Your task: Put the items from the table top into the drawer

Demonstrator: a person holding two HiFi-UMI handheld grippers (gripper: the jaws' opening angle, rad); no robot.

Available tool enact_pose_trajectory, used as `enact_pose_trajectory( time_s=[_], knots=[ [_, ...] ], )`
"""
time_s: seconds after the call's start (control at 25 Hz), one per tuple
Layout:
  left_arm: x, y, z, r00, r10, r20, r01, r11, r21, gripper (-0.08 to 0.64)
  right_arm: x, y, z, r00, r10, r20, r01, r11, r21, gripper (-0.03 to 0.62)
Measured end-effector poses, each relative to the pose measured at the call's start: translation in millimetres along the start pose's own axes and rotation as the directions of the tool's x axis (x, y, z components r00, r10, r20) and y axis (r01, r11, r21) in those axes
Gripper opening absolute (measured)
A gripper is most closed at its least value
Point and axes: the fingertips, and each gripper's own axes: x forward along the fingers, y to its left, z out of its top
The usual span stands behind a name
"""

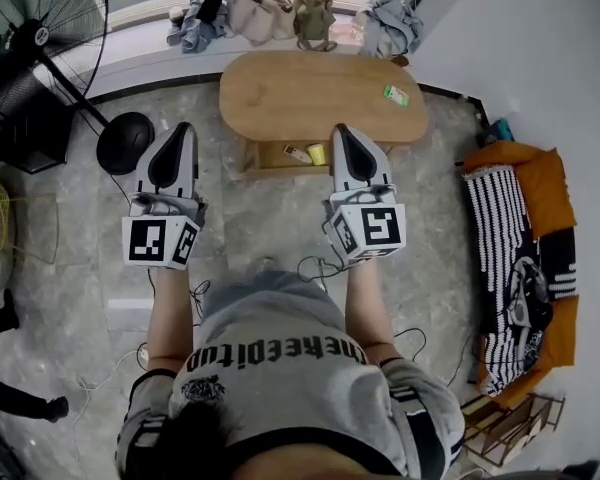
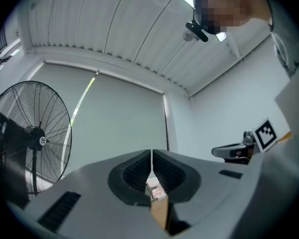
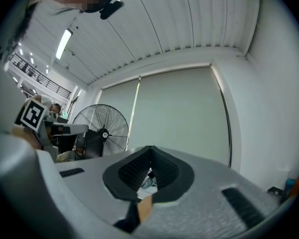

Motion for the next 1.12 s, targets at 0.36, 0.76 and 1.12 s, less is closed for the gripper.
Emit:
enact_pose_trajectory(
  time_s=[0.36,0.76,1.12],
  knots=[
    [56,13,-24,0.999,-0.016,-0.029,0.016,1.000,0.009,0.012,46,-31,-25,1.000,-0.008,-0.017,0.008,0.999,0.044,0.003],
    [143,56,-56,0.996,-0.075,-0.039,0.074,0.997,-0.016,0.012,131,-61,-43,0.998,-0.058,-0.028,0.058,0.998,0.028,0.003],
    [236,105,-92,0.983,-0.169,-0.070,0.165,0.985,-0.052,0.012,221,-80,-65,0.991,-0.118,-0.062,0.120,0.992,0.028,0.003]
  ],
)
